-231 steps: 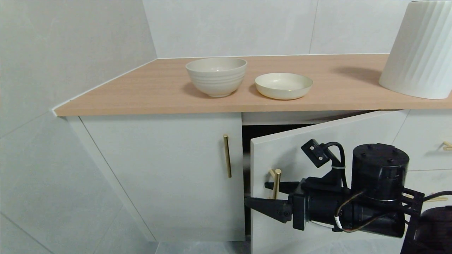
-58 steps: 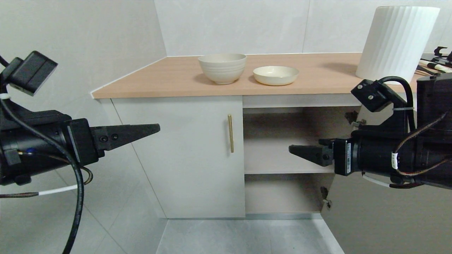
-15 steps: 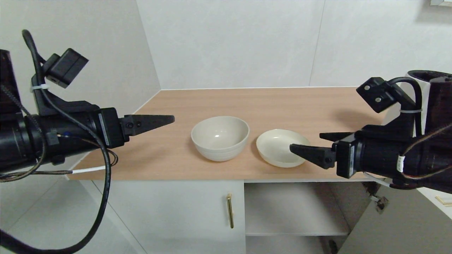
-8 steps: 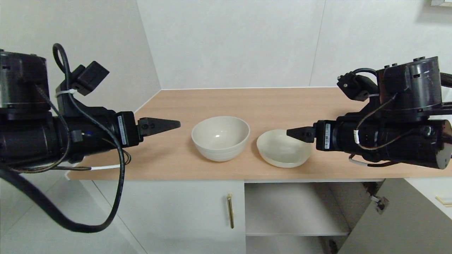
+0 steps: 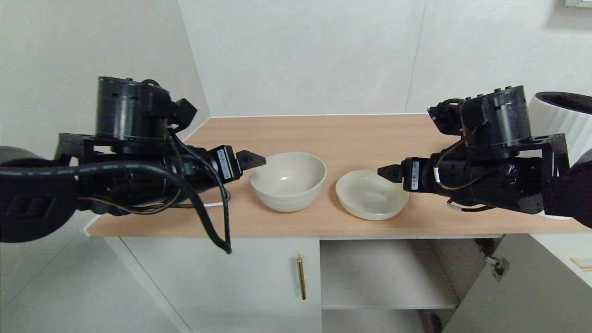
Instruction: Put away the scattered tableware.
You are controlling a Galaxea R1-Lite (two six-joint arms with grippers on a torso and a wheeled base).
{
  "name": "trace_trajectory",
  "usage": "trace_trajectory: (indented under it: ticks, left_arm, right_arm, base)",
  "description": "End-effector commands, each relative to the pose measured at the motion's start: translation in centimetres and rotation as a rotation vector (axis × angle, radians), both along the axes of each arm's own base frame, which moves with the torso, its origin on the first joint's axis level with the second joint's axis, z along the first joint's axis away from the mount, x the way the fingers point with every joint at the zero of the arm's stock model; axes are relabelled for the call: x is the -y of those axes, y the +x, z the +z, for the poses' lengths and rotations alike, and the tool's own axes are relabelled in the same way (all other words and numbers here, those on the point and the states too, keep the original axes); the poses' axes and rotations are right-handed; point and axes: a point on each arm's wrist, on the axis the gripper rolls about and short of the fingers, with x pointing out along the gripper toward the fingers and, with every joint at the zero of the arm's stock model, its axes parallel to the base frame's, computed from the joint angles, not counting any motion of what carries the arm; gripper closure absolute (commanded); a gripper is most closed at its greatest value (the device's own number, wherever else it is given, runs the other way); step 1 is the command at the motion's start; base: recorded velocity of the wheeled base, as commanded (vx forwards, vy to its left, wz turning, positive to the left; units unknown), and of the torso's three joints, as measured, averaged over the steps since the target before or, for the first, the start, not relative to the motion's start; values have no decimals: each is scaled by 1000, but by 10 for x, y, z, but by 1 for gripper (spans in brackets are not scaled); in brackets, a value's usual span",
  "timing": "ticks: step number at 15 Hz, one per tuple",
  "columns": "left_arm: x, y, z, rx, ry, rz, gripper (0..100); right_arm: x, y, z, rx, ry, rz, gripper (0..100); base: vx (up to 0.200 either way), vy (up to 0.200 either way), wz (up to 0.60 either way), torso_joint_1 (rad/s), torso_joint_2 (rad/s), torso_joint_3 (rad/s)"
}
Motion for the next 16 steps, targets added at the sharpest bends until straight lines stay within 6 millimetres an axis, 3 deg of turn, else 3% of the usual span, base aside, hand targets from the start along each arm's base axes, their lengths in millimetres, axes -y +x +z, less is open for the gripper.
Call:
trace_trajectory:
  ticks: [1,4,9,10,16]
  left_arm:
    - [13,13,-19,-59,11,-5,0]
    - [23,17,-24,-83,-10,2,0]
    - [24,18,-27,-91,-7,4,0]
    - [24,19,-28,-90,-4,11,100]
    - [23,16,-23,-76,-7,13,100]
  right_arm:
    - [-1,3,-3,-7,-7,-4,0]
    - [0,2,-3,-7,-6,-5,0]
    - [-1,2,-4,-9,-7,-5,0]
    - [0,3,-4,-10,-8,-6,0]
    - [-2,3,-5,-13,-12,-4,0]
  base:
    - [0,0,0,0,0,0]
    - [0,0,0,0,0,0]
    - [0,0,0,0,0,0]
    - [0,0,0,0,0,0]
    - [0,0,0,0,0,0]
